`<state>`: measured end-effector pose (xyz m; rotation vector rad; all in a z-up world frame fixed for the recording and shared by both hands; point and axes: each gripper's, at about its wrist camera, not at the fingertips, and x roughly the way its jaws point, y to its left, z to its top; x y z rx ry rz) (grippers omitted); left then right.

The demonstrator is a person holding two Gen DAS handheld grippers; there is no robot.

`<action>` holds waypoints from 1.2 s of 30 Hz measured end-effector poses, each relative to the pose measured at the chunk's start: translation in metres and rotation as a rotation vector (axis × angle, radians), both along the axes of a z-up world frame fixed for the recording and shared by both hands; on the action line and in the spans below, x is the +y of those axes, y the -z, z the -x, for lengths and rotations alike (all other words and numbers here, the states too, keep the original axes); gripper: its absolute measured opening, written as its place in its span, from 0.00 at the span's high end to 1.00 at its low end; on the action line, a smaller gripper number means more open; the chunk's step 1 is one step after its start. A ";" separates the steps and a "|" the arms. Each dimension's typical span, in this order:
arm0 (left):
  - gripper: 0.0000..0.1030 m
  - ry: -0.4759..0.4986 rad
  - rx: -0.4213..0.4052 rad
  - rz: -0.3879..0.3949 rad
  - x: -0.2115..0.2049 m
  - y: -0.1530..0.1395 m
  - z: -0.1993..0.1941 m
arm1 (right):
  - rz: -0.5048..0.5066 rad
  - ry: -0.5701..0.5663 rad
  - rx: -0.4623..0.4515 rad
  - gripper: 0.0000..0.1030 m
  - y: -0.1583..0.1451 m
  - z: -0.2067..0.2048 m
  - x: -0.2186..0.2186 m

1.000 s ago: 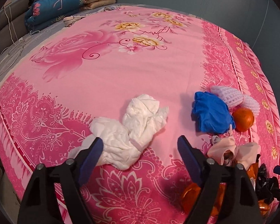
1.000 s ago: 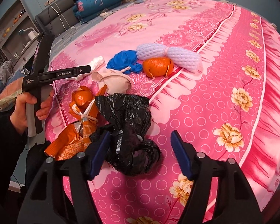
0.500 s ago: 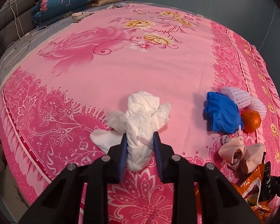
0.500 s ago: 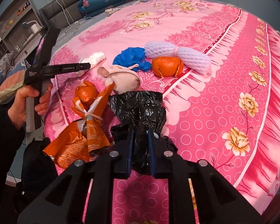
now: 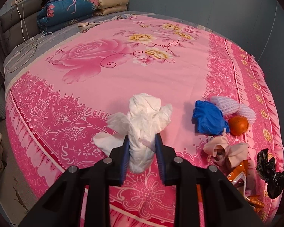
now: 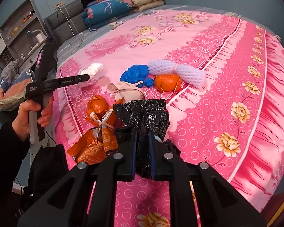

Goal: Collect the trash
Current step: 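Grasp the white tissue with the left tool while the right tool grasps the black bag, then carry the white tissue and black bag over the bin with both tools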

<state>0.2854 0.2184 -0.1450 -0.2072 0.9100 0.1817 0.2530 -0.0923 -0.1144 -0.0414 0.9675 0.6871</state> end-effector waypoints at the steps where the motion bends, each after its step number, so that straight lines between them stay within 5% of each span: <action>1: 0.76 -0.001 -0.007 0.004 -0.001 -0.002 0.003 | -0.004 0.001 0.000 0.89 -0.002 0.001 -0.001; 16: 0.76 0.014 -0.148 0.045 -0.037 -0.055 0.061 | -0.042 0.014 -0.069 0.89 -0.045 0.034 -0.028; 36: 0.76 0.097 -0.197 0.138 -0.104 -0.074 0.099 | -0.098 0.094 -0.107 0.89 -0.070 0.053 -0.072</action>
